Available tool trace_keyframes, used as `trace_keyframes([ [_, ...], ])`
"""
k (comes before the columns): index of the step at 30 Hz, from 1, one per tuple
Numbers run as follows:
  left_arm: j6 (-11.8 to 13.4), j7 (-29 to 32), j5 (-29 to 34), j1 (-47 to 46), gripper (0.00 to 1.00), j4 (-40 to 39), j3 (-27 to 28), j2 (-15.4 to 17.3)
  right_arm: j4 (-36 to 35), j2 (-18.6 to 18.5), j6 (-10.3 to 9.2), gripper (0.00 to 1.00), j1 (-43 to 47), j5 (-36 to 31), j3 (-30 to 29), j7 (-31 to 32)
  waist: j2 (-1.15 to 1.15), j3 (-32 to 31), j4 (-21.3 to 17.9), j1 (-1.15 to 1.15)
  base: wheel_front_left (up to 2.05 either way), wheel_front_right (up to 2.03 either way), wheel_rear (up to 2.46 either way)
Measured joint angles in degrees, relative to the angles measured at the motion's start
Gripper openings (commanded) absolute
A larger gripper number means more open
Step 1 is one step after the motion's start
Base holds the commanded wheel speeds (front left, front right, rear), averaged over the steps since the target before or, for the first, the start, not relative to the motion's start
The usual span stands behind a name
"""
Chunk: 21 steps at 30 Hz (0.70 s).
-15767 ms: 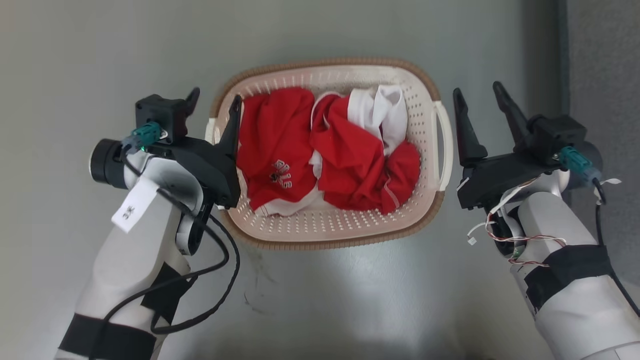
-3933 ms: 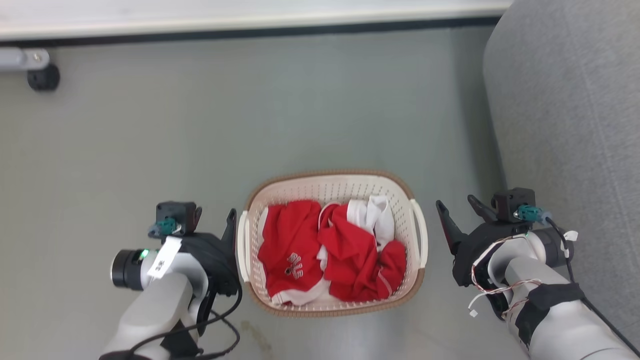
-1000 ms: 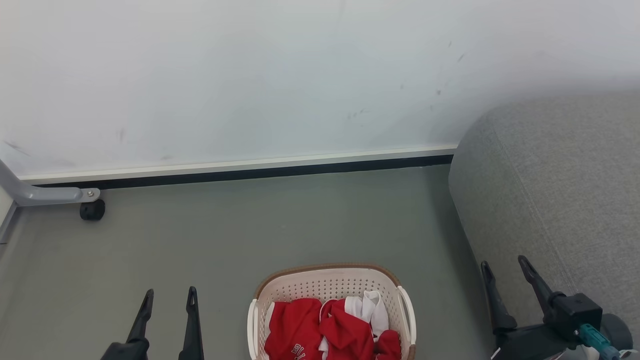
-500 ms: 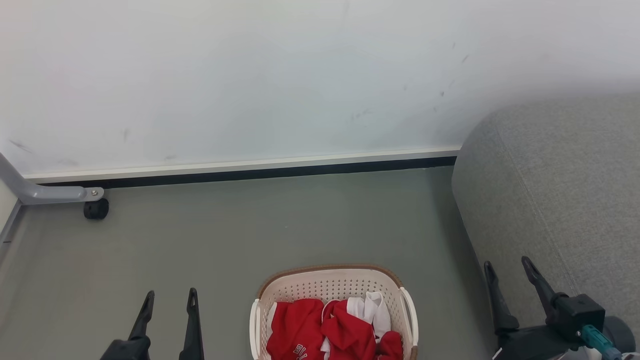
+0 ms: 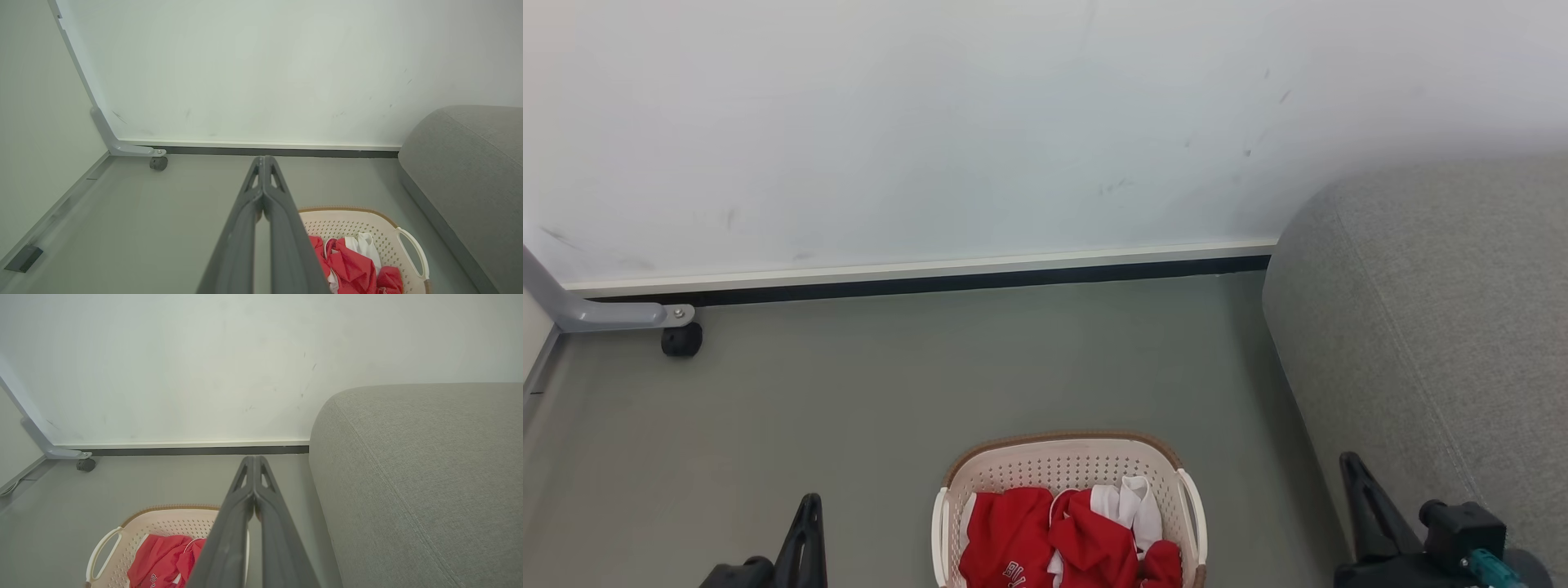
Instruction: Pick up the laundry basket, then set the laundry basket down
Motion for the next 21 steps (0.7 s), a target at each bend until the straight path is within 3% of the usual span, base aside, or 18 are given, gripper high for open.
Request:
trace_keyframes([
  [21,-2.87,2.89,-16.28,-1.12,0.00,2.78,2.98,-0.44,0.49,2.48,2.72,0.00,-0.30,14.89,-5.98,4.50,0.00,0.13,0.35,0.00,0.00,0.00,0.00],
])
